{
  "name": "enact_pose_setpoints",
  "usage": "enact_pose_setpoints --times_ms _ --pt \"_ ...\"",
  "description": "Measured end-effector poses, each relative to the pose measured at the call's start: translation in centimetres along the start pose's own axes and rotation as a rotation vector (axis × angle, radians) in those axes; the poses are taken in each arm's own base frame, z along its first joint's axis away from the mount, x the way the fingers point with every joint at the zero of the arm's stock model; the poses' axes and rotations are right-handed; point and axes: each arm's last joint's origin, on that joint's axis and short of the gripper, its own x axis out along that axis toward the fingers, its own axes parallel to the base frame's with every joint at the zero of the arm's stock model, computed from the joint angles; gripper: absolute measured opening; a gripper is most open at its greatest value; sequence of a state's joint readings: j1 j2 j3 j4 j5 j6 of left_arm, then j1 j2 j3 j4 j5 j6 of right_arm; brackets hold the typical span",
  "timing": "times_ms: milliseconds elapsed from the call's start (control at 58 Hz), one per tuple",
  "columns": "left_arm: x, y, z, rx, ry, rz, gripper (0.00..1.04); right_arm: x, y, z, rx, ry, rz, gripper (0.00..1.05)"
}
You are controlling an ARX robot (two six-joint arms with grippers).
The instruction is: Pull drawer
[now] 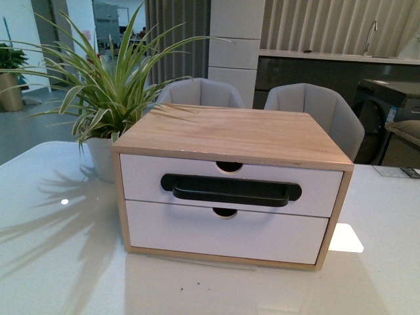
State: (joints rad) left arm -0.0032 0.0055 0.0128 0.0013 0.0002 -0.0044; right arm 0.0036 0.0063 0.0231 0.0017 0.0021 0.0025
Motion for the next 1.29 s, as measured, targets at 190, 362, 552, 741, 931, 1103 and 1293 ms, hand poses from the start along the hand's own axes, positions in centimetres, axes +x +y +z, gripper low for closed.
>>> enact_pose_setpoints --times_ms 190,362,552,741,931,1103,1293 --pt "0.0 0.0 0.0 0.0 0.0 0.0 0.97 0.0 0.0 0.0 0.0 0.0 0.0 0.96" --pt "0.0 0.0 0.0 0.0 0.0 0.0 0.97 0.0 0.0 0.0 0.0 0.0 0.0 0.96" --pt "0.0 0.0 0.0 0.0 0.0 0.0 0.97 0.0 0.0 0.0 0.0 0.0 0.0 0.96" --pt "0.0 0.0 -0.1 -0.002 0.01 0.007 0.97 0.0 0.0 0.0 0.0 0.002 -0.002 0.96" --pt "0.9 -0.6 -0.7 -0.011 0.159 -0.048 0.97 0.9 0.2 -0.5 0.023 0.188 -0.046 0.96" --pt "3.1 -1.6 1.2 0.078 0.152 -0.224 0.97 3.1 0.6 1.8 -0.047 0.247 0.068 0.96" --pt "6.2 -3.0 2.3 0.268 0.181 -0.5 0.97 6.5 1.8 3.7 -0.221 0.346 0.247 0.96"
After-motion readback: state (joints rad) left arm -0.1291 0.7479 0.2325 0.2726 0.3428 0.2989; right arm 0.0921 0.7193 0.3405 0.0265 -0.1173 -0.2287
